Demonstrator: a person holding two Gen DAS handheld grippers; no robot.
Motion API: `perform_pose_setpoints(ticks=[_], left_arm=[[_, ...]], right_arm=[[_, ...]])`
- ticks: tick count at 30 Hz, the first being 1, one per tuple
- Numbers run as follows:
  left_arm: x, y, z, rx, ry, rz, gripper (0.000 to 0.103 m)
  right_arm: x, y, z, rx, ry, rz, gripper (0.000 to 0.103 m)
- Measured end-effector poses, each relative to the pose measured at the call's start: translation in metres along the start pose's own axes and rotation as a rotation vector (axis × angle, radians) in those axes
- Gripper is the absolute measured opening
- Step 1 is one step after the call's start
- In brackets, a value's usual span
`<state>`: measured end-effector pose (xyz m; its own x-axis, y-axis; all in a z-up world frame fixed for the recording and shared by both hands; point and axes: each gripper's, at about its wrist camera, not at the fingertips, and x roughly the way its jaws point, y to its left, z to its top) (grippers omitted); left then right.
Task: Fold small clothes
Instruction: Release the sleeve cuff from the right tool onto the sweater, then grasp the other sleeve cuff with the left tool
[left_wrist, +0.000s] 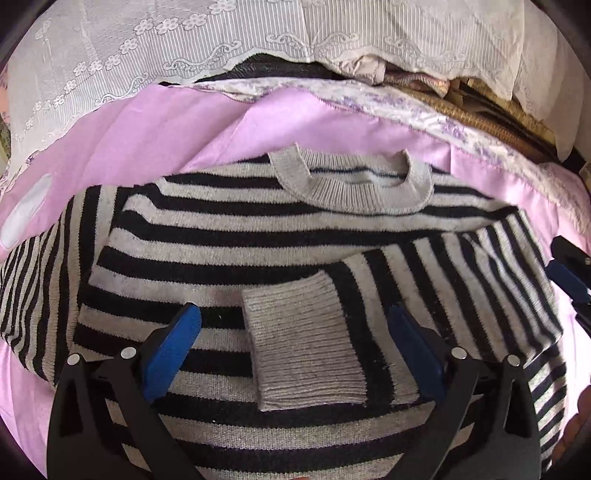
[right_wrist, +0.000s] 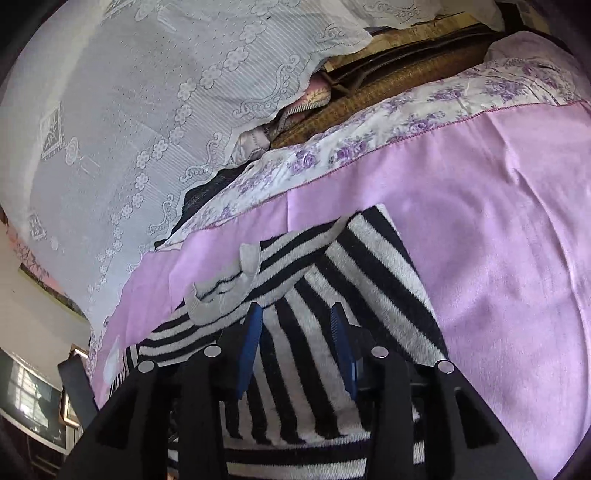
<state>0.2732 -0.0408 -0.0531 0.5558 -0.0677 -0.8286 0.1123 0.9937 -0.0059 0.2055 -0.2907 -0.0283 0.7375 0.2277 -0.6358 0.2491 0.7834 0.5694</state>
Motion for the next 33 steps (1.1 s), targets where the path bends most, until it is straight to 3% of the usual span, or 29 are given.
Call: perform_pose_setpoints(ticks=[3, 5, 7, 9, 11, 13, 20, 22, 25, 26, 29, 33], left_arm=[[0.006, -0.003, -0.005, 0.018, 0.004, 0.024, 0.099], [0.002, 0.000, -0.006, 0.004, 0.007, 0.018, 0.099], [-0.006, 0.010, -0.009, -0.038, 0.005, 0.009, 0.099], [-0.018, 0.023, -0.012, -0.076, -0.004, 0.006, 0.099], [-0.032, 0.044, -0.016, -0.115, -0.030, 0.007, 0.099], [-0.046, 0.072, -0.019, -0.175, -0.049, 0.014, 0.099], [-0.071, 0.214, -0.032, -0.525, -0.042, -0.075, 0.099], [-0.075, 0.250, -0.047, -0.559, -0.039, -0.031, 0.099], [-0.077, 0.300, -0.082, -0.608, -0.033, 0.124, 0.099], [-0.075, 0.317, -0.095, -0.653, -0.034, 0.129, 0.099], [-0.066, 0.362, -0.118, -0.838, -0.059, -0.005, 0.099], [-0.065, 0.377, -0.109, -0.836, -0.124, -0.081, 0.099]], right_arm=[[0.014, -0.016, -0.021, 0.018, 0.091, -0.013, 0.042], [0.016, -0.024, -0.032, -0.005, 0.045, 0.009, 0.040], [0.014, -0.014, -0.040, -0.085, 0.016, -0.023, 0.043], [0.017, 0.000, -0.045, -0.162, 0.003, -0.030, 0.068], [0.020, 0.013, -0.049, -0.236, 0.014, -0.033, 0.085], [0.022, 0.019, -0.051, -0.276, 0.028, -0.032, 0.095], [0.023, 0.021, -0.051, -0.285, 0.039, -0.022, 0.099], [0.024, 0.024, -0.053, -0.296, 0.041, -0.037, 0.100], [0.025, 0.025, -0.054, -0.304, 0.042, -0.049, 0.100], [0.025, 0.025, -0.053, -0.303, 0.041, -0.047, 0.100], [0.025, 0.025, -0.053, -0.302, 0.041, -0.047, 0.100], [0.025, 0.025, -0.053, -0.302, 0.041, -0.047, 0.100]])
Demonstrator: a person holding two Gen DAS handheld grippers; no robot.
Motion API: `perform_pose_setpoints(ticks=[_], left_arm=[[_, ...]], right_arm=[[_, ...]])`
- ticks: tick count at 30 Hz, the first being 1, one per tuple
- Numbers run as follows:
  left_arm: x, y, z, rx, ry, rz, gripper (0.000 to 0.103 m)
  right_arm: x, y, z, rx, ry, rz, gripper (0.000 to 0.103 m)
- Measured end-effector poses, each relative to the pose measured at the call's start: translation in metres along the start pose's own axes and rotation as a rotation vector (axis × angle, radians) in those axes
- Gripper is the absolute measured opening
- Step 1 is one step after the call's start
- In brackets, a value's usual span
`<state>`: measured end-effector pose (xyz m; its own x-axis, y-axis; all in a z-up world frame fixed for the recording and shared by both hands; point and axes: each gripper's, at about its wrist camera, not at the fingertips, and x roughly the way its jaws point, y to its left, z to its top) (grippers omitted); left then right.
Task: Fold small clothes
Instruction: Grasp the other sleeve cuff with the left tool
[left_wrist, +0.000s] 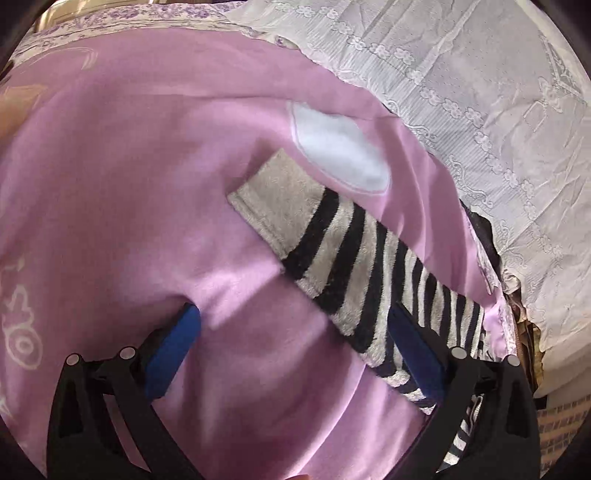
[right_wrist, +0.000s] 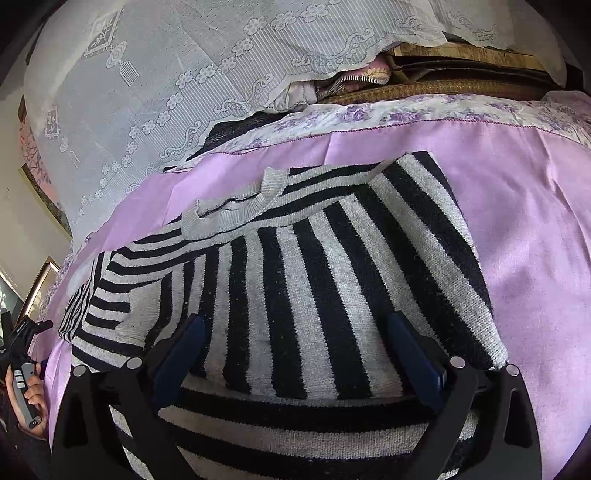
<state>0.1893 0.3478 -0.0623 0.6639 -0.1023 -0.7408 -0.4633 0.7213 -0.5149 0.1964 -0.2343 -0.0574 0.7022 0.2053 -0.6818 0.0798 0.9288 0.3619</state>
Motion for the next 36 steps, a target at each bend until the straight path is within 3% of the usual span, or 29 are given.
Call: perform_pose_setpoints(ticks=[5, 8, 13, 14, 15, 18, 21, 23, 26, 28, 31, 36], left_arm=[[0.015, 0.011, 0.015, -0.058, -0.045, -0.086, 0.099], [0.029, 0.012, 0.028, -0.040, -0.034, -0.186, 0.099], [0.043, 0.003, 0.038, -0.014, -0.054, -0.220, 0.097], [0.043, 0.004, 0.039, -0.014, -0.059, -0.218, 0.090], [0.043, 0.006, 0.039, -0.016, -0.070, -0.222, 0.075], [0.047, 0.020, 0.042, -0.085, -0.062, -0.241, 0.046], [0.047, 0.035, 0.042, -0.145, -0.056, -0.262, 0.025], [0.048, 0.043, 0.042, -0.179, -0.048, -0.273, 0.014], [0.046, 0.049, 0.041, -0.209, -0.042, -0.299, 0.009], [0.036, 0.040, 0.041, -0.168, -0.065, -0.274, 0.008], [0.010, 0.006, 0.036, -0.008, -0.147, -0.214, 0.008], [-0.031, -0.062, 0.005, 0.243, -0.234, -0.275, 0.007]], right_arm=[[0.000, 0.001, 0.000, -0.001, 0.000, -0.003, 0.100], [0.001, 0.001, 0.000, -0.005, 0.002, -0.008, 0.100], [0.001, 0.002, 0.000, -0.004, 0.002, -0.007, 0.100], [0.001, 0.002, 0.000, -0.003, 0.002, -0.007, 0.100], [0.001, 0.002, 0.000, -0.004, 0.002, -0.008, 0.100], [0.002, 0.003, 0.000, -0.008, 0.003, -0.015, 0.100], [0.002, 0.003, 0.000, -0.009, 0.003, -0.016, 0.100], [0.002, 0.003, 0.000, -0.008, 0.003, -0.015, 0.100], [0.002, 0.003, 0.000, -0.008, 0.002, -0.015, 0.100], [0.002, 0.003, 0.000, -0.008, 0.002, -0.016, 0.100], [0.002, 0.004, 0.000, -0.013, 0.005, -0.023, 0.100], [0.002, 0.005, 0.001, -0.021, 0.008, -0.037, 0.100]])
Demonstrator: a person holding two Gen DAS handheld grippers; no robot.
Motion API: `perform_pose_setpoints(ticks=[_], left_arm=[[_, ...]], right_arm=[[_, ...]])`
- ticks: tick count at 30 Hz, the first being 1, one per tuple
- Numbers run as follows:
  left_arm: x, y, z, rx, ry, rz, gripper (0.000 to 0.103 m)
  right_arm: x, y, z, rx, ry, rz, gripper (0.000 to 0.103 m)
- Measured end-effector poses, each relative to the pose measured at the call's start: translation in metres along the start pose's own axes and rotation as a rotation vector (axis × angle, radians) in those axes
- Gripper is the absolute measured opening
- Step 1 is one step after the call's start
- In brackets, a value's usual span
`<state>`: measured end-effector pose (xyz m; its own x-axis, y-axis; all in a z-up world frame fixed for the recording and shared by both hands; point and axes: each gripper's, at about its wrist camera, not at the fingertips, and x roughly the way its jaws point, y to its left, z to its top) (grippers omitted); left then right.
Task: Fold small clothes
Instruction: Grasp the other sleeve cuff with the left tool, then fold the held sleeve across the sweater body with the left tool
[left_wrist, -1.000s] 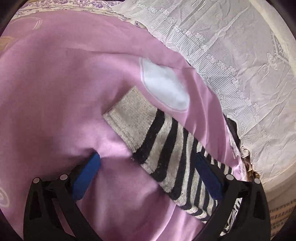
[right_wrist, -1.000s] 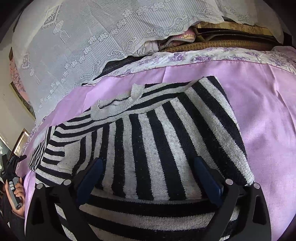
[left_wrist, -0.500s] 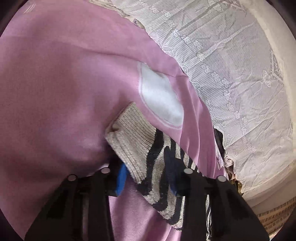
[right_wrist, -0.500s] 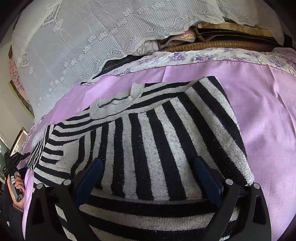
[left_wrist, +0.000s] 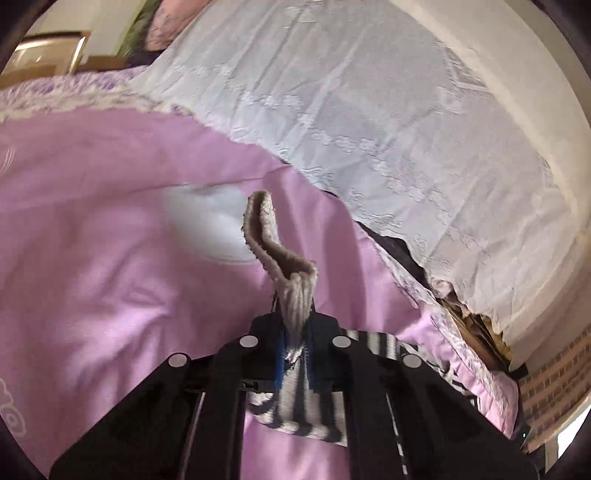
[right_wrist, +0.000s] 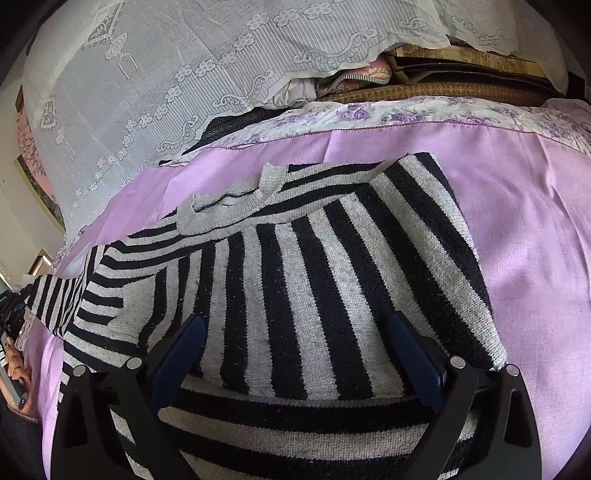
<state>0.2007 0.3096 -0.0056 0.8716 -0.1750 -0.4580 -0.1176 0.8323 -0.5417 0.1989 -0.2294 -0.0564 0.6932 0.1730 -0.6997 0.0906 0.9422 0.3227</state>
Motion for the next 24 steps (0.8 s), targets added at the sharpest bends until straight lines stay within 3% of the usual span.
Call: perform_pose_setpoints(ticks=[3, 4, 8, 10, 17, 24], left_arm=[[-0.005, -0.043, -0.015, 0.116, -0.017, -0.014, 0.007], [-0.005, -0.056, -0.022, 0.146, -0.015, -0.022, 0.007], [0.006, -0.099, -0.053, 0.251, 0.017, -0.041, 0.007], [0.010, -0.121, -0.071, 0.321, 0.025, -0.039, 0.007], [0.006, -0.185, -0.123, 0.485, 0.062, -0.088, 0.007], [0.000, -0.243, -0.186, 0.687, 0.093, -0.127, 0.007]], right_arm=[[-0.009, 0.000, 0.002, 0.071, -0.021, -0.009, 0.099], [-0.014, -0.001, 0.003, 0.135, -0.027, 0.040, 0.099], [-0.019, 0.011, 0.007, 0.366, 0.062, 0.443, 0.099], [-0.018, 0.033, 0.006, 0.393, 0.115, 0.581, 0.099], [-0.038, 0.111, -0.004, 0.229, 0.160, 0.693, 0.095], [-0.047, 0.104, -0.001, 0.278, 0.166, 0.751, 0.095]])
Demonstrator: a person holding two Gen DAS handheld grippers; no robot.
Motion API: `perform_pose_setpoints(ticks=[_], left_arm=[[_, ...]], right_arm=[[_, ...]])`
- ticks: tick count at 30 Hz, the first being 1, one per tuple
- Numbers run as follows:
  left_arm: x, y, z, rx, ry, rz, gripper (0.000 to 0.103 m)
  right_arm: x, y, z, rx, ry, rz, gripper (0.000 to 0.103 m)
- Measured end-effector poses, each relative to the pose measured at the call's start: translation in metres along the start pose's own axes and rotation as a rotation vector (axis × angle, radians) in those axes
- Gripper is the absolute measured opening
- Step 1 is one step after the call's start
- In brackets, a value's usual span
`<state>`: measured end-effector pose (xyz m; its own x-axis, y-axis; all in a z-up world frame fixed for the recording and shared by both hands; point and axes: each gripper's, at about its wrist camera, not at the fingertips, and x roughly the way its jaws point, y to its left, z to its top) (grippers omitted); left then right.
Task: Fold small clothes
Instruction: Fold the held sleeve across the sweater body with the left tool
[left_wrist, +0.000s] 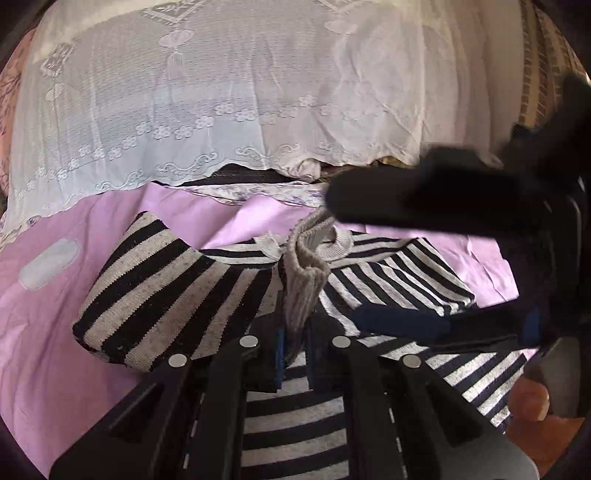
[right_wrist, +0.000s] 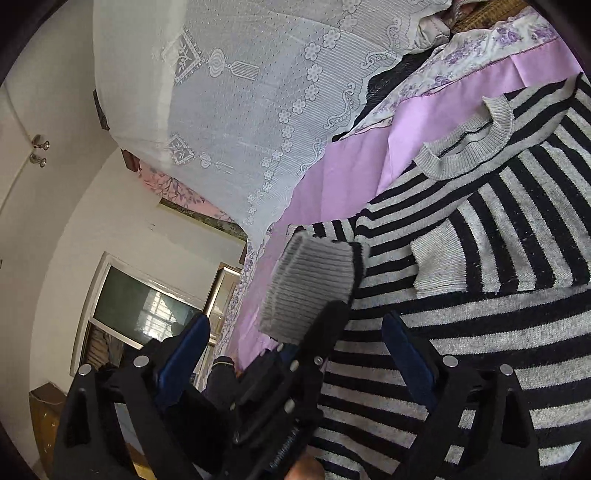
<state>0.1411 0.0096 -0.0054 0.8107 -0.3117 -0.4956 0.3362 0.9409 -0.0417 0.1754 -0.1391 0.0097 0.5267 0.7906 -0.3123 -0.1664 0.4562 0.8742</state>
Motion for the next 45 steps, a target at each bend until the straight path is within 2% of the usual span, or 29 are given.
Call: perform_pose_setpoints(ticks=[1, 4, 6, 8, 9, 10, 11, 15, 17, 19, 20, 21, 22, 24, 27, 29, 32, 34, 37, 40, 43, 45], left_arm=[[0.003, -0.008, -0.003, 0.018, 0.007, -0.004, 0.007], [0.012, -0.024, -0.011, 0.045, 0.033, 0.017, 0.006], [0.017, -0.026, -0.013, 0.035, 0.046, 0.025, 0.006], [0.021, -0.024, -0.014, 0.014, 0.062, 0.020, 0.007], [0.023, -0.023, -0.015, 0.007, 0.069, 0.020, 0.007], [0.025, -0.024, -0.016, 0.007, 0.077, 0.023, 0.007], [0.028, -0.025, -0.016, 0.014, 0.084, 0.028, 0.007], [0.029, -0.033, -0.015, 0.045, 0.083, 0.052, 0.010], [0.025, -0.035, -0.013, 0.044, 0.074, 0.058, 0.016], [0.014, -0.035, -0.012, 0.028, 0.055, 0.057, 0.035], [0.008, -0.032, -0.011, 0.018, 0.040, 0.053, 0.051], [0.001, -0.029, -0.011, 0.013, 0.027, 0.047, 0.062], [-0.003, -0.025, -0.012, 0.012, 0.022, 0.043, 0.065], [-0.008, -0.019, -0.015, 0.027, 0.030, 0.053, 0.070], [0.006, -0.007, -0.020, 0.038, 0.101, 0.177, 0.076], [0.023, 0.015, -0.019, -0.048, 0.190, 0.213, 0.076], [0.039, 0.046, -0.029, -0.197, 0.312, 0.171, 0.076], [0.037, 0.050, -0.029, -0.220, 0.311, 0.150, 0.076], [0.029, 0.038, -0.029, -0.165, 0.287, 0.175, 0.076], [0.019, 0.030, -0.013, -0.123, 0.215, 0.185, 0.077], [0.013, 0.026, 0.005, -0.115, 0.160, 0.169, 0.089], [0.023, 0.023, 0.011, -0.085, 0.178, 0.202, 0.092]], right_arm=[[0.001, -0.003, 0.001, 0.012, 0.002, -0.006, 0.094], [0.006, -0.020, 0.003, 0.058, 0.022, -0.053, 0.076], [0.009, -0.033, 0.006, 0.085, 0.021, -0.087, 0.051], [0.011, -0.047, 0.009, 0.124, 0.026, -0.076, 0.041], [0.011, -0.052, 0.012, 0.134, 0.025, -0.070, 0.032], [0.011, -0.054, 0.013, 0.130, 0.026, -0.076, 0.029], [0.011, -0.055, 0.015, 0.122, 0.027, -0.081, 0.022], [0.005, -0.057, 0.018, 0.108, 0.015, -0.098, 0.012], [-0.001, -0.055, 0.022, 0.093, -0.005, -0.102, 0.011], [-0.014, -0.052, 0.030, 0.063, -0.051, -0.118, 0.011], [-0.024, -0.051, 0.034, 0.047, -0.081, -0.125, 0.011], [-0.032, -0.051, 0.040, 0.035, -0.105, -0.130, 0.011], [-0.041, -0.052, 0.046, 0.027, -0.128, -0.135, 0.011], [-0.058, -0.058, 0.056, 0.028, -0.171, -0.144, 0.011], [-0.077, -0.076, 0.069, 0.055, -0.225, -0.191, 0.011], [-0.086, -0.090, 0.075, 0.079, -0.254, -0.249, 0.011], [-0.095, -0.112, 0.079, 0.124, -0.271, -0.296, 0.011], [-0.095, -0.122, 0.080, 0.145, -0.258, -0.297, 0.011], [-0.089, -0.133, 0.078, 0.136, -0.250, -0.382, 0.011], [-0.083, -0.152, 0.077, 0.176, -0.220, -0.423, 0.011], [-0.085, -0.158, 0.077, 0.219, -0.214, -0.383, 0.011], [-0.090, -0.154, 0.077, 0.213, -0.233, -0.407, 0.014]])
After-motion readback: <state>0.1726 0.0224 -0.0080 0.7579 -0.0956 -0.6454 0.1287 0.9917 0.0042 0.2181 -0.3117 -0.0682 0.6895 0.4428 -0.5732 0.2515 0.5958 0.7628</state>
